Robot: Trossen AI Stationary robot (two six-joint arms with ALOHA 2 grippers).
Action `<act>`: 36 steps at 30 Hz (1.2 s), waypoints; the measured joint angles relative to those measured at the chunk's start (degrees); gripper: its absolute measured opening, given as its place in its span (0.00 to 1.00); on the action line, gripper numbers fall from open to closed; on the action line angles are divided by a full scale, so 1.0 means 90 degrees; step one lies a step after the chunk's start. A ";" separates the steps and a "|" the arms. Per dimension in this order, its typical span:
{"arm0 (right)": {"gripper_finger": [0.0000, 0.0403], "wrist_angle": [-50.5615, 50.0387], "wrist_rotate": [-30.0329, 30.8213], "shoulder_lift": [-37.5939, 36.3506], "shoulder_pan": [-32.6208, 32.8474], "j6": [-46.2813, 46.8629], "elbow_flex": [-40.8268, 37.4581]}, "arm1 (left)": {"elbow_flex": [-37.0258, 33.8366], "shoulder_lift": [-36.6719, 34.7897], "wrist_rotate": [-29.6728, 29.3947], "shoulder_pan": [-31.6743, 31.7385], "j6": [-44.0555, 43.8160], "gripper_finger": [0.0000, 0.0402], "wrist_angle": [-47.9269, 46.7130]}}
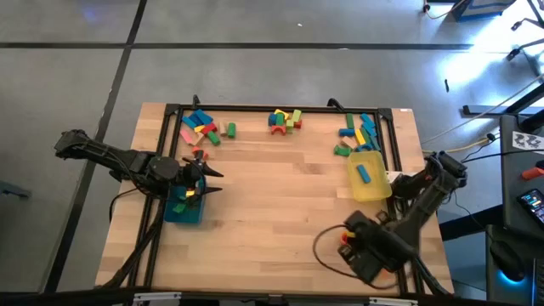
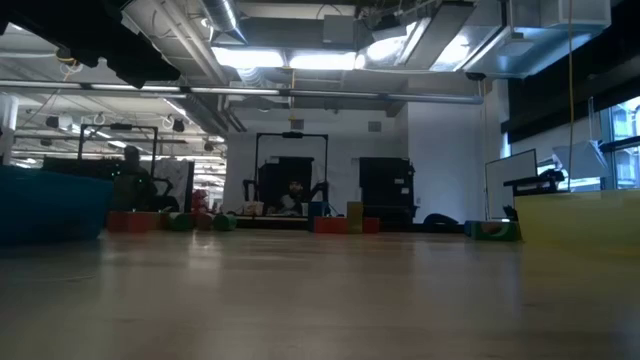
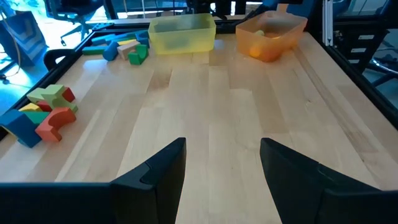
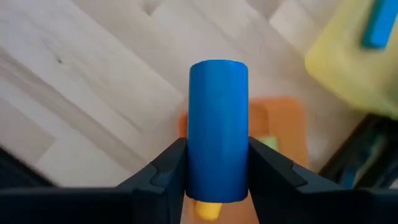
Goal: Sort blocks by size
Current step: Put the blue cylindrical block into the orange bin
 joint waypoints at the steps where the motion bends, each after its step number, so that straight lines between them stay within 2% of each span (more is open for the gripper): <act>1: 0.35 -0.0050 0.0020 -0.0014 0.0157 0.0313 -0.0001 | 0.0000 0.0000 0.0000 0.0002 0.0000 0.48 0.0001; 6: 0.36 -0.0384 0.0166 -0.0015 0.0812 0.1722 -0.0106 | 0.0000 0.0000 0.0000 -0.0001 -0.0002 0.48 0.0003; 10: 0.36 -0.0298 0.0283 -0.0010 0.1089 0.2285 -0.0414 | 0.0000 0.0000 -0.0001 -0.0001 -0.0004 0.48 0.0019; 21: 0.36 0.1087 0.0254 -0.0003 0.1099 0.2264 -0.1663 | -0.0001 0.0000 0.0000 -0.0001 -0.0004 0.48 0.0112; 25: 0.36 0.1731 -0.0071 -0.0003 0.1099 0.2282 -0.2145 | 0.0000 0.0000 0.0000 0.0001 -0.0004 0.48 0.0112; 31: 0.36 0.2545 -0.0118 -0.0003 0.1099 0.2285 -0.2826 | 0.0000 0.0000 -0.0002 0.0002 -0.0004 0.48 0.0115; 36: 0.36 0.2907 -0.0104 -0.0004 0.1099 0.2335 -0.3203 | 0.0000 0.0000 -0.0002 -0.0001 -0.0004 0.48 0.0115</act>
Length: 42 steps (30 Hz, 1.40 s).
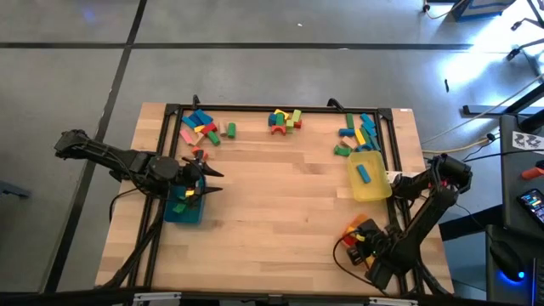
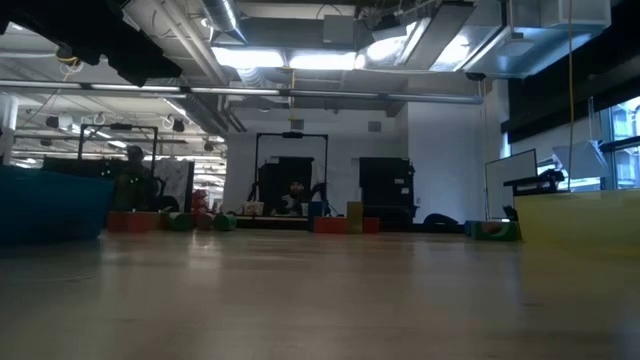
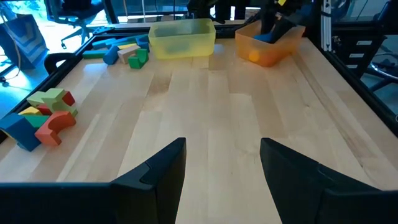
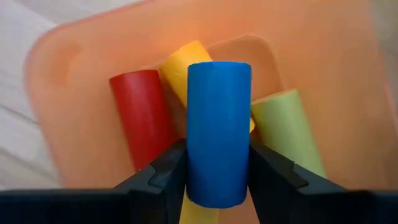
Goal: Sort blocks by size
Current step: Put the blue cylindrical block into the orange bin, then put the green cylindrical block into the orange bin
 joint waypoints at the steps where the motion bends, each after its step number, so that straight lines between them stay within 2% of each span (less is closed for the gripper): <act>1: 0.36 0.0026 0.0010 -0.0001 0.0000 0.0026 -0.0045 | -0.0001 0.0000 0.0002 0.0000 0.0000 0.48 0.0002; 18: 0.38 0.0256 -0.0082 0.0006 -0.0002 0.0054 -0.0141 | 0.0000 0.0000 0.0001 0.0000 0.0019 0.48 0.0000; 24: 0.51 0.0282 -0.0183 0.0005 -0.0009 0.0197 -0.0141 | -0.0002 0.0000 0.0002 0.0000 0.0019 0.48 0.0000; 28: 0.59 0.0244 -0.0584 -0.0169 -0.0155 0.0176 -0.0102 | 0.0000 0.0000 0.0000 0.0002 0.0019 0.48 0.0002; 34: 0.63 -0.0522 -0.0561 -0.0704 -0.0526 -0.0121 0.0389 | -0.0001 0.0000 0.0000 0.0002 0.0019 0.48 0.0005; 37: 0.63 -0.1128 -0.0333 -0.0983 -0.0768 -0.0189 0.0769 | 0.0000 0.0000 0.0000 0.0001 0.0019 0.48 0.0005; 42: 0.63 -0.1769 0.0941 -0.1237 -0.1290 -0.0427 0.1229 | -0.0001 0.0000 0.0000 0.0001 0.0019 0.48 0.0002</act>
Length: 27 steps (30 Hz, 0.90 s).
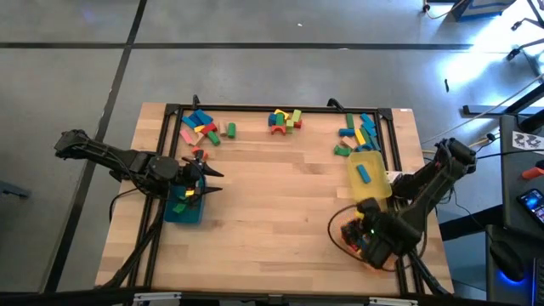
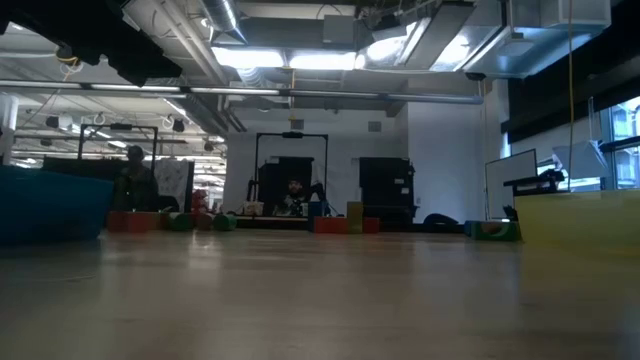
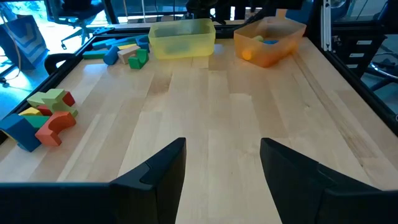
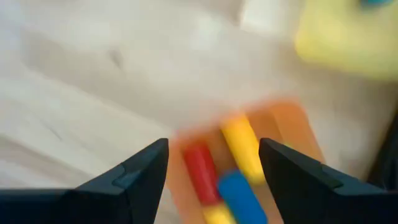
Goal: Sort blocks by size
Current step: Put the green cylindrical block into the orange bin
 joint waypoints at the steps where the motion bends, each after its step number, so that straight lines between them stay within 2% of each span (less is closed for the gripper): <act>1: 0.63 -0.0031 0.0216 -0.0027 -0.0125 -0.0132 0.0032 | 0.0001 0.0000 0.0000 -0.0001 0.0000 0.48 0.0000; 4: 0.63 -0.0070 0.0534 -0.0049 -0.0590 -0.0673 0.0034 | 0.0001 0.0000 0.0000 0.0001 0.0000 0.48 -0.0005; 9: 0.63 -0.0067 0.0656 -0.0049 -0.1467 -0.1595 0.0034 | 0.0001 0.0000 0.0000 -0.0001 0.0000 0.48 -0.0007; 16: 0.63 -0.0069 0.1598 -0.0049 -0.2668 -0.2424 0.0034 | 0.0001 0.0000 0.0000 -0.0001 -0.0002 0.48 -0.0007; 23: 0.63 0.0142 0.1673 -0.0049 -0.3858 -0.3497 0.0034 | 0.0001 0.0000 0.0000 -0.0001 -0.0030 0.48 -0.0108; 27: 0.63 0.0577 0.1865 -0.0046 -0.4300 -0.4222 0.0031 | 0.0001 0.0000 0.0001 -0.0001 -0.0040 0.48 -0.0114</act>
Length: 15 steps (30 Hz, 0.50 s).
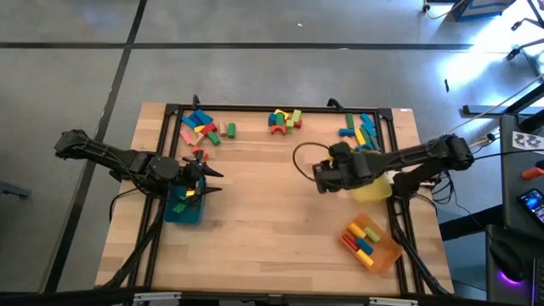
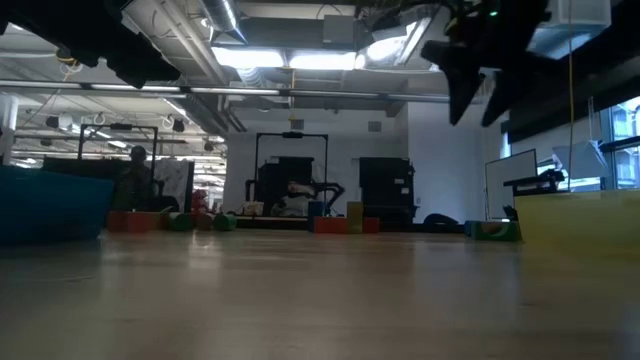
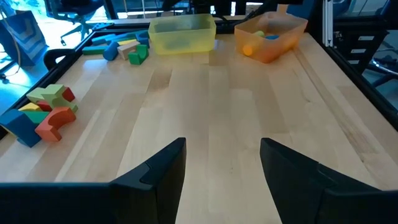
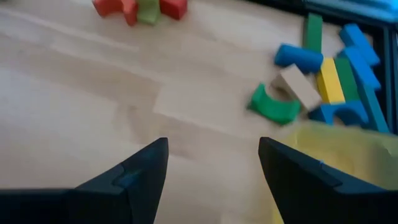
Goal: Sort blocks by size
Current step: Put the green cylindrical block into the orange bin
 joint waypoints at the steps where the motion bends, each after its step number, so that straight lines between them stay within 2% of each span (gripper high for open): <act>1: 0.63 0.0135 0.0058 0.0000 -0.0090 -0.0165 0.0000 | 0.0000 0.0000 -0.0001 0.0000 -0.0003 0.48 0.0000; 7: 0.64 0.1307 0.0212 0.0029 -0.0458 -0.1508 0.0000 | 0.0000 0.0000 -0.0001 0.0000 -0.0008 0.48 0.0000; 15: 0.81 0.3621 0.0091 0.0612 -0.0806 -0.3351 -0.0005 | 0.0000 0.0008 -0.0001 0.0002 -0.0127 0.48 -0.0018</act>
